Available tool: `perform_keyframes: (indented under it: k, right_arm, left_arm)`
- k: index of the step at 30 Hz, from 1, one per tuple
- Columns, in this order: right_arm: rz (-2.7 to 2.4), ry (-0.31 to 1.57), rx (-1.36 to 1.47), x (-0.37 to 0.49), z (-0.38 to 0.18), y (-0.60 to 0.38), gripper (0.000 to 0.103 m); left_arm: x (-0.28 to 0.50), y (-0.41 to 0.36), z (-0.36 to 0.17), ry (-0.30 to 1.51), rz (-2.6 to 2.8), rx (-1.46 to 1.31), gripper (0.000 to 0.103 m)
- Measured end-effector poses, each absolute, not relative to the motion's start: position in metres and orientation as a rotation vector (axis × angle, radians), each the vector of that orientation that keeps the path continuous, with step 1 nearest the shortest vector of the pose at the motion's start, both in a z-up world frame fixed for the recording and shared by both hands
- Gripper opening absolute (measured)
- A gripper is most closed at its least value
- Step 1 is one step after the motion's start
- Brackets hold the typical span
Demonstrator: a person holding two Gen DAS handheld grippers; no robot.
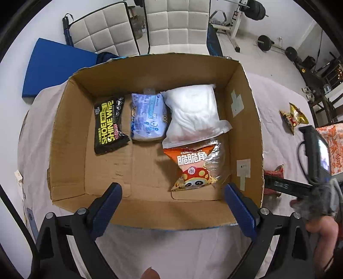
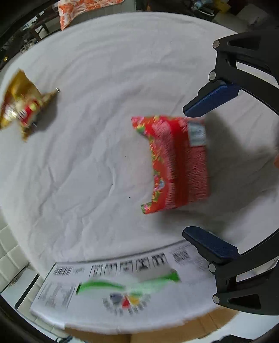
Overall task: Organize soft objects
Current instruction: 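Grasp the red snack bag with right tool while left grasps yellow snack bag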
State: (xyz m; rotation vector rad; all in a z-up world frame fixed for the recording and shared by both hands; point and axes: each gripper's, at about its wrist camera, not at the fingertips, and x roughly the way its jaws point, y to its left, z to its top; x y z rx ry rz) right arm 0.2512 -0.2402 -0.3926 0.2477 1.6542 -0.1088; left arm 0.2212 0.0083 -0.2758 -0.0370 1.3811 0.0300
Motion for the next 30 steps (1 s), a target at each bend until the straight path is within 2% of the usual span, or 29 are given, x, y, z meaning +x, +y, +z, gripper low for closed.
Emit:
perform_keyframes:
  k: [3,5,7,11,18,30]
  right_arm:
    - [-0.141,1.687,0.232,0.257,-0.415,-0.239,0.103]
    - [-0.152,1.706,0.213,0.26,-0.427,-0.239,0.094]
    - [-0.167,1.731,0.198,0.259,-0.435,-0.244,0.091]
    - [-0.164,1.741,0.191,0.254,-0.432,-0.26,0.09]
    - [-0.231,1.689,0.29,0.255,-0.405,-0.343,0.09]
    - [-0.322,1.616,0.391,0.291,-0.387,-0.474,0.09]
  left_arm:
    - [0.226,0.003,-0.277,1.386,0.031,-0.024,0.098]
    - [0.229,-0.001,-0.276,1.385,0.025,-0.019,0.098]
    - [0.233,-0.008,-0.272,1.374,0.019,-0.009,0.098]
    - [0.244,-0.031,-0.257,1.343,-0.019,-0.001,0.098]
    - [0.281,-0.109,-0.249,1.318,-0.138,0.018,0.098]
    - [0.359,-0.259,-0.329,1.387,-0.396,0.186,0.097]
